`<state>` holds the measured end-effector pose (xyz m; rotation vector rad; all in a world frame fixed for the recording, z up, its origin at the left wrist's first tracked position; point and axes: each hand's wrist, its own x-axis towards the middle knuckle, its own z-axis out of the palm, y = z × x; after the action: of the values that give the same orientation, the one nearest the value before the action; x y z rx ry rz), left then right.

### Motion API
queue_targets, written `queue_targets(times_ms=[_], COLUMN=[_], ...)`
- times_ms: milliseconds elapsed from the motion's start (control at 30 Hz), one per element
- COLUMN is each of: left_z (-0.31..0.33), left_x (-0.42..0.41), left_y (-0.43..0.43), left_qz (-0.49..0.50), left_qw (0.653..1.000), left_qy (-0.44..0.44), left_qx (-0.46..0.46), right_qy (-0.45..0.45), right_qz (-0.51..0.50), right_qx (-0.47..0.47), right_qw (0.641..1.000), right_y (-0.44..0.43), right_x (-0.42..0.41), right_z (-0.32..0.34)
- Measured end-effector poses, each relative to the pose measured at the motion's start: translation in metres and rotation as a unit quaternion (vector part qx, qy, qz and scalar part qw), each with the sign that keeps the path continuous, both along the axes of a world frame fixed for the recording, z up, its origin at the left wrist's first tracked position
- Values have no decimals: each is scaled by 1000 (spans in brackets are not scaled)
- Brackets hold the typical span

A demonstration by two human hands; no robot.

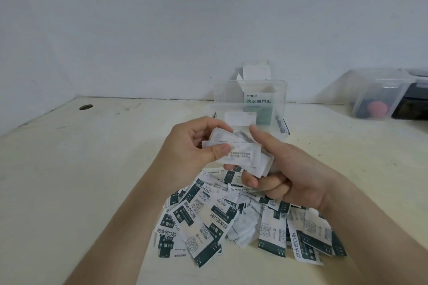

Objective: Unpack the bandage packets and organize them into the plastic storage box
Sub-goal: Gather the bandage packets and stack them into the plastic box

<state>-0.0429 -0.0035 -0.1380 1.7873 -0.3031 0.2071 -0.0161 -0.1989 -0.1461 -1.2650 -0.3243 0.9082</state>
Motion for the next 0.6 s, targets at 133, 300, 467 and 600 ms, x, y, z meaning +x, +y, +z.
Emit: queue_targets(times_ms=[133,300,467,600], left_z=[2,6,2,-1], left_x=[-3,-3,-1,-4], left_y=[-2,-2,-4,-8], left_qz=[0,111,120,112], left_qw=[1000,991,986,986], left_qy=[4,1,-16,-23], left_qx=[9,74,119,121], right_qy=[-4,2,10,19], right_qz=[15,27,0,-32], right_qx=[22,36,39,39], right_qw=[1000,999,999,999], right_y=[2,4,7,8], right_x=[2,0,-4,-5], right_z=[-5,-7,-6,-8])
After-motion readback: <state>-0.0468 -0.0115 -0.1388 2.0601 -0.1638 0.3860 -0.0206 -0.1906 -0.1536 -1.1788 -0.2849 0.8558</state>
